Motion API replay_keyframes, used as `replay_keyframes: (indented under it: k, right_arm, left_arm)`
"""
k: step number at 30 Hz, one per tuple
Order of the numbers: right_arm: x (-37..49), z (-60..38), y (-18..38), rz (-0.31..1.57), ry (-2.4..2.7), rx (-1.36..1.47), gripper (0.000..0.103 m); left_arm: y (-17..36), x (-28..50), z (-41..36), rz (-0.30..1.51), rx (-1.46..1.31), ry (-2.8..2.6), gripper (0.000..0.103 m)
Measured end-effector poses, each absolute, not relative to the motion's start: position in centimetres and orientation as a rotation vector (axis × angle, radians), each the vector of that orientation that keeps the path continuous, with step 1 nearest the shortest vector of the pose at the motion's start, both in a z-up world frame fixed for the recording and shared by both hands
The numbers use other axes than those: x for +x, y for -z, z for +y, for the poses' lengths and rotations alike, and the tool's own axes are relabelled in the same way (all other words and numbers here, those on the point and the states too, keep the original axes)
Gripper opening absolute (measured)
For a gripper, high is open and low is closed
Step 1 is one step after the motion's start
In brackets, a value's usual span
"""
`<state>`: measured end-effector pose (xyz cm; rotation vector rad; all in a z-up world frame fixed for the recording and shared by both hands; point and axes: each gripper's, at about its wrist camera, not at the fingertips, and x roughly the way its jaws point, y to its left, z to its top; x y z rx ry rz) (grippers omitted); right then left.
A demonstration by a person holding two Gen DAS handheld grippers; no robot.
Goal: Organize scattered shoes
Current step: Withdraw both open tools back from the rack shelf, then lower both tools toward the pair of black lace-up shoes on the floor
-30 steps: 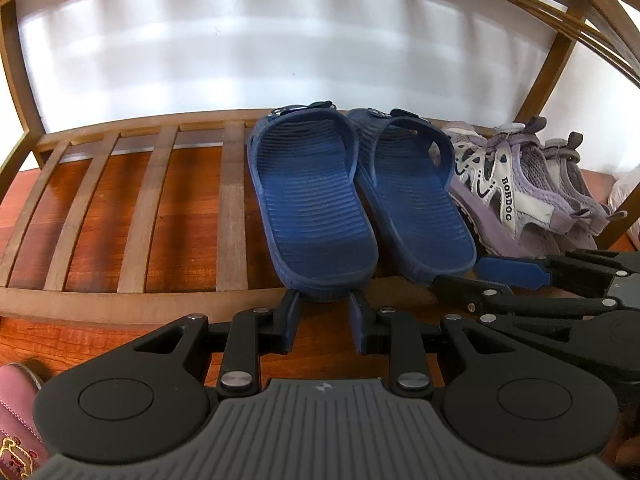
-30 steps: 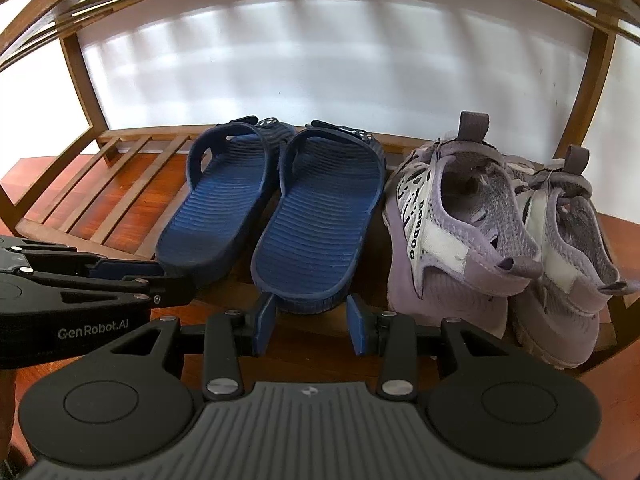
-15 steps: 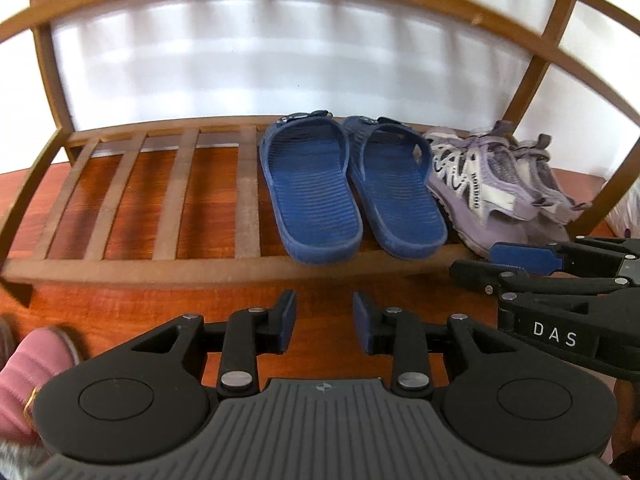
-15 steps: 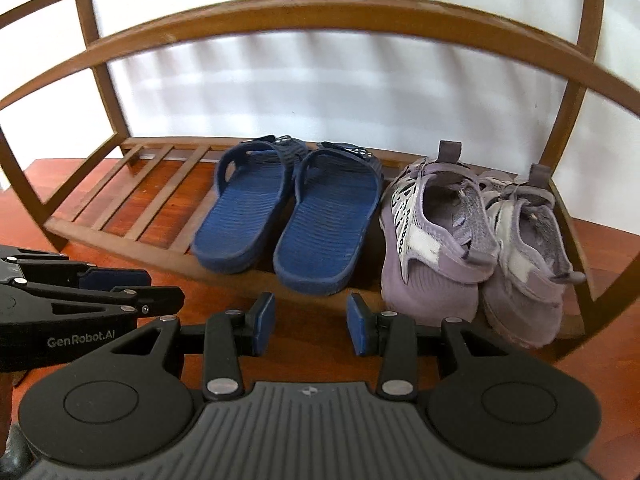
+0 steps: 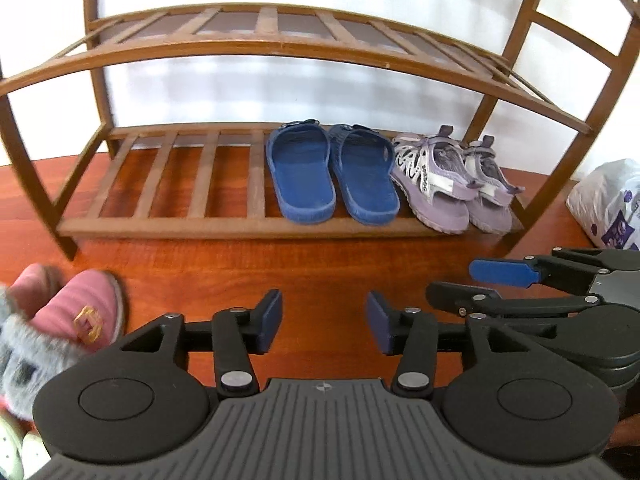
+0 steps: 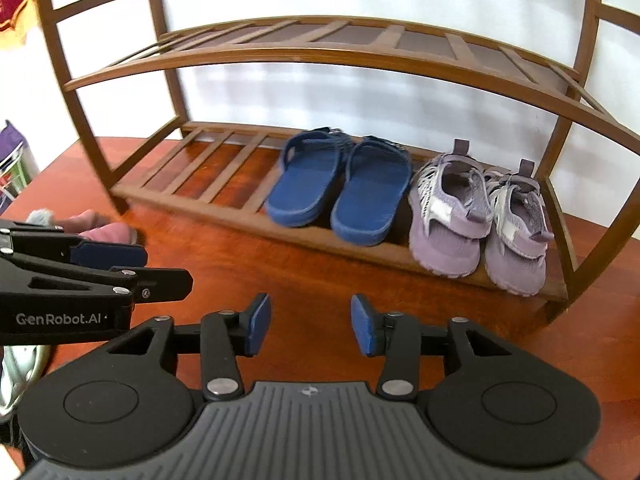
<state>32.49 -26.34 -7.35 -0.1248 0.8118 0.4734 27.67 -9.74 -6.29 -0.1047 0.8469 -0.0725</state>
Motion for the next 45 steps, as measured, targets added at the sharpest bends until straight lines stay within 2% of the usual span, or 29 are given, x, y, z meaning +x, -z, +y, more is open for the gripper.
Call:
replay_keyframes:
  k: [3,6,11,23,45]
  right_arm:
    - [30.9,-26.4,7.1,0.815,-0.498,-0.13,0.062]
    - [29.2,-26.3,7.0,0.823,-0.523,-0.14,0.066]
    - [26.8,-26.4,6.8,0.827,-0.56,-0.151,0.073]
    - [22.5,-25.4,7.1,0.854,-0.612,-0.19,0.079]
    - [13.6,-17.7,9.9,0.961,-0.588,-0.175,0.08]
  left_arm:
    - [5.8,25.3,-9.9,0.843,-0.098,0.044,0.063]
    - [5.8,23.4,-9.6,0.85,-0.115,0.012,0.069]
    - [5.9,20.5,-8.9,0.868,-0.135,-0.038,0.07]
    - [6.1,15.4,-5.9,0.901,-0.158,-0.109,0.07]
    - [9.6,9.0,3.5,1.041,-0.048,0.027,0.07]
